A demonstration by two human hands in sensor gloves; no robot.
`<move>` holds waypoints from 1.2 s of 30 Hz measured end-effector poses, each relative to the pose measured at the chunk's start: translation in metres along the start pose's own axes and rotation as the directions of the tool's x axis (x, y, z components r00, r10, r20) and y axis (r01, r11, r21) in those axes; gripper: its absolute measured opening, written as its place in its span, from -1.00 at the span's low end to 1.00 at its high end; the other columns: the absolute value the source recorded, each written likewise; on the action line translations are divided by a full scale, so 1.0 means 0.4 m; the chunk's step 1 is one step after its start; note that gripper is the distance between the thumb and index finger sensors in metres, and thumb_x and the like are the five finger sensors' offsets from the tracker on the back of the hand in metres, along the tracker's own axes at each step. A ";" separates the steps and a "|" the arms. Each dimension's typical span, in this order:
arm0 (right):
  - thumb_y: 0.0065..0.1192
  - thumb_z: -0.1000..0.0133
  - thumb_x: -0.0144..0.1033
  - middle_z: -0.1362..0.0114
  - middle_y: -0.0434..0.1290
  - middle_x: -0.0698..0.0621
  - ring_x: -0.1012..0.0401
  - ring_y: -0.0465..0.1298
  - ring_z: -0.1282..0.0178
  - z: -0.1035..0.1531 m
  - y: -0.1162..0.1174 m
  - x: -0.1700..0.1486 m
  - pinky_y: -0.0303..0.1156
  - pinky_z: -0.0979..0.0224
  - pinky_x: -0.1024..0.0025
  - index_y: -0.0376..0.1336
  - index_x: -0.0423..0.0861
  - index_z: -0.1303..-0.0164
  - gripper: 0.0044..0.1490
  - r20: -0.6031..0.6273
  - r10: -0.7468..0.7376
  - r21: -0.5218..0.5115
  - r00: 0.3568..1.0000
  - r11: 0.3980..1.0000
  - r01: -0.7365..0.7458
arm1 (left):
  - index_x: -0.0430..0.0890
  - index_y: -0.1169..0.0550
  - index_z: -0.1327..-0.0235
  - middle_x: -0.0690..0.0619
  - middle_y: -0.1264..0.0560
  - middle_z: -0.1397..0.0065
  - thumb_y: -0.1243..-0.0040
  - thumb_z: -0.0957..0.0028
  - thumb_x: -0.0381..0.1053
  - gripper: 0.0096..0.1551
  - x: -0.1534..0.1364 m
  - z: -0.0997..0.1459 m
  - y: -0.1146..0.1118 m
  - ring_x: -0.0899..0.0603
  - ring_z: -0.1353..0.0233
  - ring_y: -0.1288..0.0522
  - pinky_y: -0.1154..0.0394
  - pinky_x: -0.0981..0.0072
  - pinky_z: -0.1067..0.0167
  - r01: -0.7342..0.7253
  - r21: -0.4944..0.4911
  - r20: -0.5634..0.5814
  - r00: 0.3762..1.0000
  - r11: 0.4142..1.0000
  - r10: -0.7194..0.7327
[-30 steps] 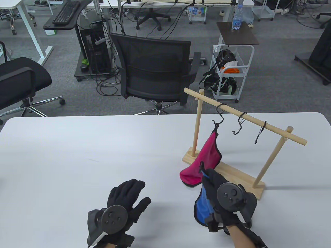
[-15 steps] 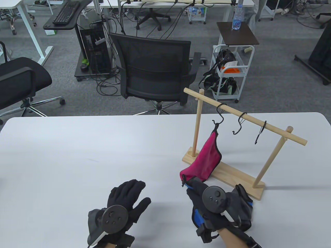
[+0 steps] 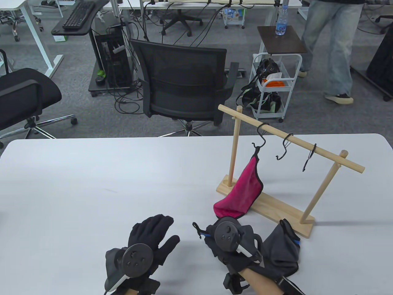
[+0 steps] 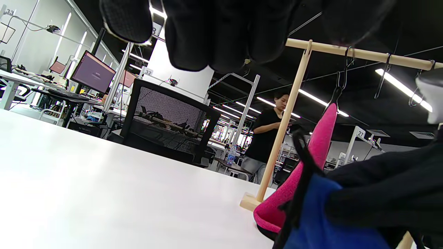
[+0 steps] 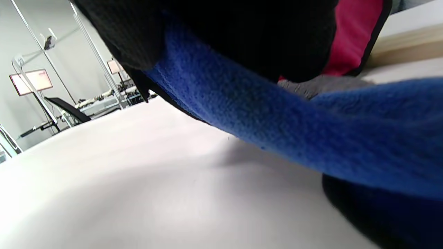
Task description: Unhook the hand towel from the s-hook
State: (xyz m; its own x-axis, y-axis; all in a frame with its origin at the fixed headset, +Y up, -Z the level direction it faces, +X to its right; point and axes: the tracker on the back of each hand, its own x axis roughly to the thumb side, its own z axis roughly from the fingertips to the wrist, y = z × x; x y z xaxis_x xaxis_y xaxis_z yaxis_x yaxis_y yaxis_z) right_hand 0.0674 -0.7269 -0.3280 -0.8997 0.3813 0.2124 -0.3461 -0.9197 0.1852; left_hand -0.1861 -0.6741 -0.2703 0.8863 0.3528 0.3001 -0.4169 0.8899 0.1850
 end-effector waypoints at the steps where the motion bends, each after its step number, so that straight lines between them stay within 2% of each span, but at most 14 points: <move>1: 0.20 -0.37 -0.10 -0.42 0.50 -0.19 -0.08 0.58 -0.29 -0.005 0.009 0.001 0.44 -0.40 0.01 0.26 -0.08 -0.55 -0.43 -0.002 -0.003 0.015 1.000 1.000 0.003 | 0.10 -0.39 -0.60 -0.08 -0.41 -0.67 0.00 -0.21 0.41 -0.26 -0.001 0.000 0.000 -0.32 -0.64 -0.39 -0.24 -0.38 -0.54 -0.001 0.000 -0.002 1.000 1.000 0.001; 12: 0.22 -0.34 0.05 -0.53 0.42 -0.28 -0.17 0.51 -0.39 -0.019 0.045 -0.010 0.38 -0.46 -0.09 0.19 -0.14 -0.65 -0.23 -0.023 -0.019 0.153 1.000 0.988 0.023 | 0.10 -0.39 -0.60 -0.07 -0.40 -0.67 0.00 -0.21 0.42 -0.25 -0.001 -0.001 0.001 -0.32 -0.64 -0.39 -0.24 -0.38 -0.54 -0.001 -0.002 -0.002 1.000 1.000 0.001; 17: 0.22 -0.34 0.05 -0.53 0.42 -0.29 -0.17 0.51 -0.39 -0.015 0.033 -0.013 0.38 -0.46 -0.09 0.18 -0.14 -0.65 -0.23 -0.024 -0.051 0.133 0.998 0.990 0.053 | 0.10 -0.39 -0.60 -0.08 -0.41 -0.67 0.00 -0.21 0.42 -0.26 0.001 -0.001 0.000 -0.32 -0.64 -0.40 -0.24 -0.38 -0.54 0.002 -0.008 0.000 1.000 1.000 -0.002; 28: 0.22 -0.34 0.05 -0.53 0.42 -0.28 -0.17 0.51 -0.40 -0.007 -0.063 0.006 0.37 -0.47 -0.09 0.18 -0.14 -0.65 -0.23 -0.002 -0.075 0.017 0.997 0.997 0.075 | 0.10 -0.39 -0.61 -0.08 -0.40 -0.67 0.00 -0.21 0.42 -0.25 0.002 -0.001 -0.001 -0.32 -0.64 -0.39 -0.24 -0.38 -0.54 0.002 -0.010 0.000 1.000 1.000 -0.002; 36: 0.24 -0.33 0.05 -0.54 0.41 -0.28 -0.18 0.50 -0.41 -0.007 -0.181 0.001 0.36 -0.48 -0.09 0.18 -0.13 -0.65 -0.22 -0.027 -0.147 -0.153 0.989 0.978 0.141 | 0.10 -0.39 -0.60 -0.08 -0.40 -0.67 0.00 -0.21 0.42 -0.25 0.003 -0.002 0.000 -0.32 -0.64 -0.39 -0.24 -0.38 -0.54 -0.002 -0.006 0.000 1.000 1.000 0.002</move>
State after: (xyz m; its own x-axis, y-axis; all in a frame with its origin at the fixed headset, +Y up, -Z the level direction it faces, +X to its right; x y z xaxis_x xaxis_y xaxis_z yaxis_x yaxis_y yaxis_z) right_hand 0.0913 -0.6602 -0.3438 -0.8460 0.5095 0.1573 -0.5061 -0.8601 0.0641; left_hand -0.1849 -0.6736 -0.2707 0.8856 0.3545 0.3002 -0.4172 0.8911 0.1785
